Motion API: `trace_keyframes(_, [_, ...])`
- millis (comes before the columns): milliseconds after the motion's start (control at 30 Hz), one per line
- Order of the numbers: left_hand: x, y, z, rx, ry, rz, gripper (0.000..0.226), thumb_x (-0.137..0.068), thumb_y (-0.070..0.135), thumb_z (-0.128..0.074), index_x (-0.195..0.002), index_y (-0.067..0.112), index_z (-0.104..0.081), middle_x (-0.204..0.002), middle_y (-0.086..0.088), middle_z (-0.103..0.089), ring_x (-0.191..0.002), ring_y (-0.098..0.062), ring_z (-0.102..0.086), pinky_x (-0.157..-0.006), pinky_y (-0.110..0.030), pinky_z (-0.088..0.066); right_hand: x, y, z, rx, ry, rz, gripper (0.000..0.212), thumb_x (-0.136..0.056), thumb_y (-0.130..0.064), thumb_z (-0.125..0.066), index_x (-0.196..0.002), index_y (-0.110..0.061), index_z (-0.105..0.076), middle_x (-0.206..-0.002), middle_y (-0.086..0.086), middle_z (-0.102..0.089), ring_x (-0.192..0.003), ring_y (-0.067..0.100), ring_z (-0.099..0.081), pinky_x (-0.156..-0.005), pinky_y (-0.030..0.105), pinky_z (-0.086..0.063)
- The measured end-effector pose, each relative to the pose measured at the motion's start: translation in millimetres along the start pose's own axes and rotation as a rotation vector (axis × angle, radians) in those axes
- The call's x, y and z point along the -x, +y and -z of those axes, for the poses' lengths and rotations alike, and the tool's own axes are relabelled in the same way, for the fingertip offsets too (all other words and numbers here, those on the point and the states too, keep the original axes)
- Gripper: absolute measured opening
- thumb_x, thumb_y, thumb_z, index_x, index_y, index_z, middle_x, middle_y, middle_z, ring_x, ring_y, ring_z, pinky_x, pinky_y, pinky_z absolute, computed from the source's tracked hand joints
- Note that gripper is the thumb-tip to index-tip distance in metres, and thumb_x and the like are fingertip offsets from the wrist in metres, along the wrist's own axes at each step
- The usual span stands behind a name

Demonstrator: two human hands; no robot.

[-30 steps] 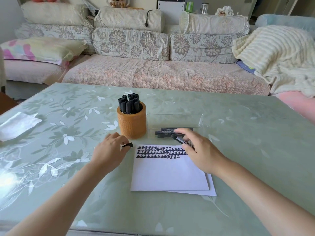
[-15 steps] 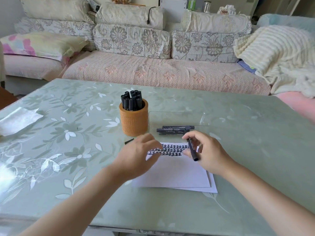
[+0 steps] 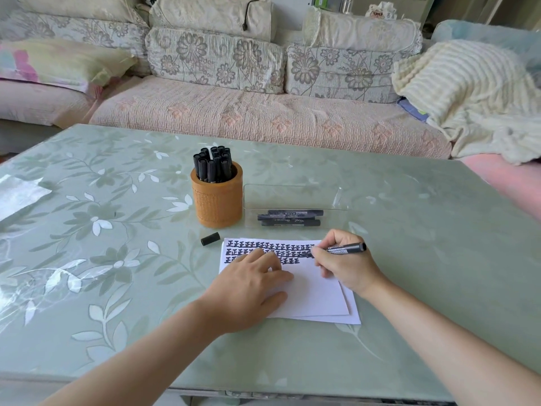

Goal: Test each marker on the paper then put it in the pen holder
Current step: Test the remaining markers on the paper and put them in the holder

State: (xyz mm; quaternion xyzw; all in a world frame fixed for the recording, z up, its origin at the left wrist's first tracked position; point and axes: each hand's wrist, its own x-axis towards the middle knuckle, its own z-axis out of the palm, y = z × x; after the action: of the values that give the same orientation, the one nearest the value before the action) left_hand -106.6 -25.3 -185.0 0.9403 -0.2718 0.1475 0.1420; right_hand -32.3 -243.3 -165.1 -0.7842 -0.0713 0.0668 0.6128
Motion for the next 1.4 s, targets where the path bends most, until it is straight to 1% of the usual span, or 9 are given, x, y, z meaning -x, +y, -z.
trace_keyframes(67, [0,0,0,0.013,-0.012,0.013,0.032,-0.09,0.046,-0.049,-0.117,0.033,-0.062,-0.103,0.009,-0.052,-0.091,-0.016,-0.049,-0.073,-0.028,-0.043,-1,2,0,0.037,-0.011,0.02,0.027,-0.079,-0.004,-0.069,-0.062,-0.018,-0.052,-0.059,0.012,-0.057,-0.046,0.021,-0.048,-0.049,0.03,-0.041])
trace_keyframes(167, [-1,0,0,0.019,-0.022,0.03,0.032,-0.089,0.046,-0.05,-0.117,0.034,-0.06,-0.104,0.009,-0.051,-0.093,-0.016,-0.048,-0.074,-0.029,-0.044,-1,5,1,0.097,-0.021,0.058,0.029,-0.082,0.003,-0.066,-0.065,-0.011,-0.046,-0.051,0.0,-0.052,-0.042,0.016,-0.041,-0.045,0.023,-0.033])
trace_keyframes(233, [-1,0,0,0.018,-0.022,0.037,0.031,-0.089,0.045,-0.05,-0.116,0.034,-0.06,-0.104,0.009,-0.05,-0.093,-0.015,-0.048,-0.074,-0.029,-0.044,-1,6,1,0.101,-0.027,0.074,0.029,-0.083,0.004,-0.066,-0.067,-0.007,-0.044,-0.051,0.0,-0.049,-0.042,0.016,-0.038,-0.044,0.021,-0.031])
trace_keyframes(500, [-1,0,0,0.019,-0.039,0.059,0.032,-0.09,0.047,-0.048,-0.118,0.035,-0.059,-0.106,0.01,-0.05,-0.095,-0.014,-0.047,-0.077,-0.03,-0.045,0,9,-1,0.125,-0.058,0.102,0.028,-0.083,-0.005,-0.07,-0.067,-0.008,-0.046,-0.053,-0.004,-0.05,-0.046,0.015,-0.036,-0.043,0.019,-0.027])
trace_keyframes(667, [-1,0,0,0.022,-0.044,0.071,0.032,-0.09,0.047,-0.048,-0.118,0.036,-0.059,-0.105,0.009,-0.05,-0.095,-0.015,-0.047,-0.077,-0.029,-0.044,-1,10,0,0.173,-0.056,0.14,0.029,-0.081,-0.007,-0.069,-0.066,-0.013,-0.044,-0.06,-0.002,-0.05,-0.052,0.016,-0.035,-0.046,0.023,-0.028])
trace_keyframes(833, [0,0,0,0.019,-0.05,0.075,0.032,-0.091,0.048,-0.048,-0.119,0.036,-0.059,-0.106,0.01,-0.05,-0.096,-0.014,-0.047,-0.077,-0.026,-0.041,0,12,0,0.164,-0.036,0.171,0.029,-0.081,-0.004,-0.067,-0.067,-0.012,-0.043,-0.06,0.004,-0.048,-0.051,0.015,-0.034,-0.046,0.022,-0.028])
trace_keyframes(1067, [0,0,0,0.018,-0.053,0.078,0.033,-0.09,0.048,-0.048,-0.119,0.036,-0.059,-0.105,0.01,-0.049,-0.095,-0.013,-0.045,-0.076,-0.025,-0.038,1,12,1,0.191,-0.088,0.202,0.028,-0.077,-0.007,-0.068,-0.063,-0.013,-0.044,-0.056,-0.012,-0.05,-0.052,0.011,-0.038,-0.049,0.022,-0.031])
trace_keyframes(1233, [-1,0,0,0.021,-0.053,0.079,0.034,-0.089,0.048,-0.049,-0.119,0.036,-0.059,-0.105,0.01,-0.05,-0.095,-0.013,-0.045,-0.077,-0.025,-0.04,-1,14,1,0.155,-0.063,0.203,0.03,-0.078,-0.004,-0.066,-0.063,-0.014,-0.042,-0.057,-0.001,-0.047,-0.051,0.013,-0.035,-0.047,0.022,-0.028])
trace_keyframes(1400, [0,0,0,0.019,-0.057,0.083,0.035,-0.089,0.048,-0.048,-0.12,0.036,-0.059,-0.106,0.01,-0.05,-0.095,-0.013,-0.045,-0.077,-0.026,-0.039,-2,14,0,0.173,-0.056,0.2,0.033,-0.079,0.002,-0.065,-0.063,-0.014,-0.041,-0.057,-0.001,-0.045,-0.051,0.014,-0.034,-0.047,0.023,-0.028])
